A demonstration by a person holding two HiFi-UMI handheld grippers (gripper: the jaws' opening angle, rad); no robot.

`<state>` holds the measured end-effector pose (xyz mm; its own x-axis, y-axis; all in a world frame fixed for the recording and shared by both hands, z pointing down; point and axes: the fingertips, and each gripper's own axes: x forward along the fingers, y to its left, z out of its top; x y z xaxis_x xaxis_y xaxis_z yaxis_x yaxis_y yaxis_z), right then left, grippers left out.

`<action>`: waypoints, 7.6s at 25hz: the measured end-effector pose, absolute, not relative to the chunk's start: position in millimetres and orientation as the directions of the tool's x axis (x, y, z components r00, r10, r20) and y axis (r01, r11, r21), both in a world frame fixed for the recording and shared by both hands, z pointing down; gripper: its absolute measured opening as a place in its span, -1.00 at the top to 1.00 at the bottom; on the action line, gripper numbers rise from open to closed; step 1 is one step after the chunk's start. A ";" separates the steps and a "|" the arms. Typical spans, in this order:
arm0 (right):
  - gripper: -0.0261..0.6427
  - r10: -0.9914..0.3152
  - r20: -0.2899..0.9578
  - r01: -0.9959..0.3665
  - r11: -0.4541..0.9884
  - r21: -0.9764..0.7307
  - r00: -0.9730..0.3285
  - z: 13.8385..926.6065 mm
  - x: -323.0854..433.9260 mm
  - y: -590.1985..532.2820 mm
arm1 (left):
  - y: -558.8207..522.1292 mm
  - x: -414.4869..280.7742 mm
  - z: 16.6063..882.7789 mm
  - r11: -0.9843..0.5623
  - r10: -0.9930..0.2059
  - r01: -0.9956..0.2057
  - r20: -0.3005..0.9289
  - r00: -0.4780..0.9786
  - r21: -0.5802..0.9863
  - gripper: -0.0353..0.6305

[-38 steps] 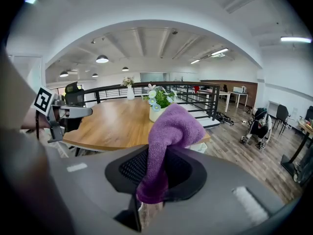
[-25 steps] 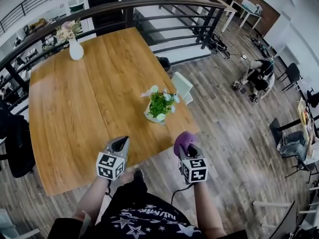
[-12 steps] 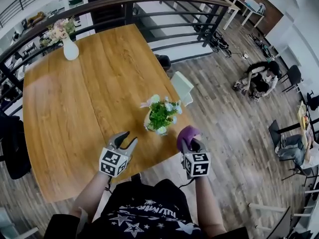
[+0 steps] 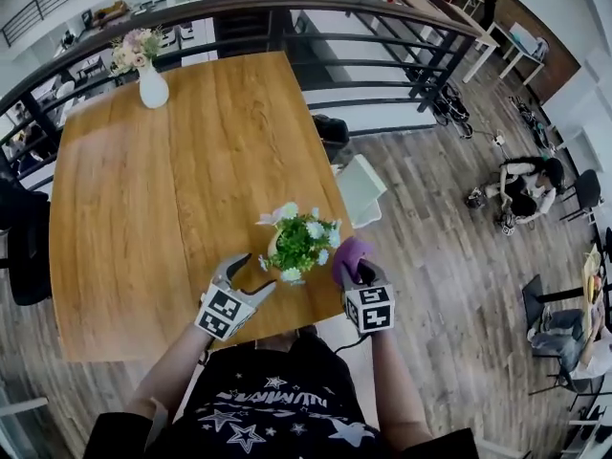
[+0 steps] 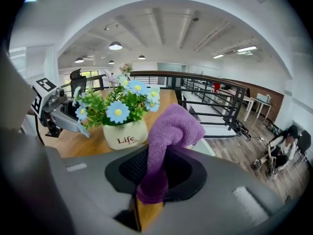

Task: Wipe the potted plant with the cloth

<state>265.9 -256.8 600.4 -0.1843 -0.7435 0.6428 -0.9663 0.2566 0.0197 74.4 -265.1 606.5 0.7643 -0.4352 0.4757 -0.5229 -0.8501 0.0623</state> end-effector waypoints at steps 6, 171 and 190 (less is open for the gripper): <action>0.67 -0.680 0.665 -0.897 0.442 0.034 -0.309 605.3 266.4 -282.7 | -269.4 101.0 611.7 -0.839 -0.463 -0.544 0.502 0.731 0.020 -0.22; 0.67 -0.596 0.709 -0.824 0.566 0.038 -0.377 637.9 201.4 -260.2 | -249.3 137.4 638.0 -0.859 -0.373 -0.511 0.642 0.670 0.034 -0.38; 0.67 -0.586 0.720 -0.831 0.556 0.023 -0.372 639.3 210.8 -265.9 | -300.6 122.7 663.4 -0.987 -0.155 -0.136 0.747 0.646 -0.087 -0.56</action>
